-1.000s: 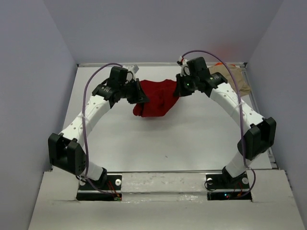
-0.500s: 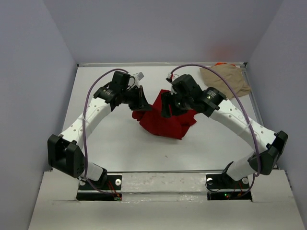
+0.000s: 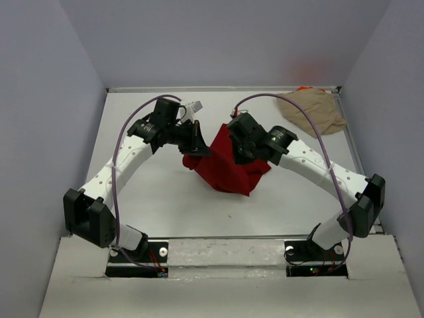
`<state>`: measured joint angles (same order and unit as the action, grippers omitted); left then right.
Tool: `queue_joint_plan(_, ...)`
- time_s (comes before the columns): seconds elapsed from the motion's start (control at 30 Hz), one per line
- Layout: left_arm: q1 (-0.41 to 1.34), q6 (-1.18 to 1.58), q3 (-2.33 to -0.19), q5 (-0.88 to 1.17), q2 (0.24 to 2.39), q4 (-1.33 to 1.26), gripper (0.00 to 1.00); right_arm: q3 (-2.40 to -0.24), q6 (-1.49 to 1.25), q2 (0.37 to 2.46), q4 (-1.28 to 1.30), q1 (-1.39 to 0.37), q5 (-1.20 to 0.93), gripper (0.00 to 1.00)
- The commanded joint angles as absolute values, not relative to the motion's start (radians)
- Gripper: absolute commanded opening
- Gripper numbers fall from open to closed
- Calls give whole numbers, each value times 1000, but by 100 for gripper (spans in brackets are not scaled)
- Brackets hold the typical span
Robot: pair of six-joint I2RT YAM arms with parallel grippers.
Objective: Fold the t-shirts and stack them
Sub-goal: Fold the tshirt
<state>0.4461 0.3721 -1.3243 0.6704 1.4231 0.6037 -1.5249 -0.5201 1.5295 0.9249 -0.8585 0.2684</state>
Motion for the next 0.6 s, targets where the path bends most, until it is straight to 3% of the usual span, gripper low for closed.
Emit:
queue_joint_plan(0.0,457,360,-1345,721,1324,644,0,-1572,-519,1572,881,-864,307,25)
queue_joint_plan(0.07,463,376,-1347,748,1304,644,0,-1591,-515,1585,867,-864,302,41)
queue_joint_plan(0.13,475,379,-1345,765,1279,650,0,-1609,-515,1609,864,-853,293,40)
queue_joint_plan(0.17,483,379,-1341,762,1272,656,1,-1624,-506,1620,862,-842,291,31)
queue_joint_plan(0.2,483,383,-1333,755,1255,669,7,-1634,-503,1640,867,-833,294,9)
queue_joint_plan(0.23,483,393,-1321,749,1243,667,7,-1638,-502,1647,867,-833,295,1)
queue_joint_plan(0.3,486,434,-1254,735,1215,657,48,-1649,-485,1664,868,-821,288,0)
queue_joint_plan(0.43,486,518,-1206,689,1174,635,99,-1677,-471,1664,868,-810,293,1)
queue_joint_plan(0.57,488,560,-1198,654,1175,637,99,-1695,-460,1667,870,-799,295,2)
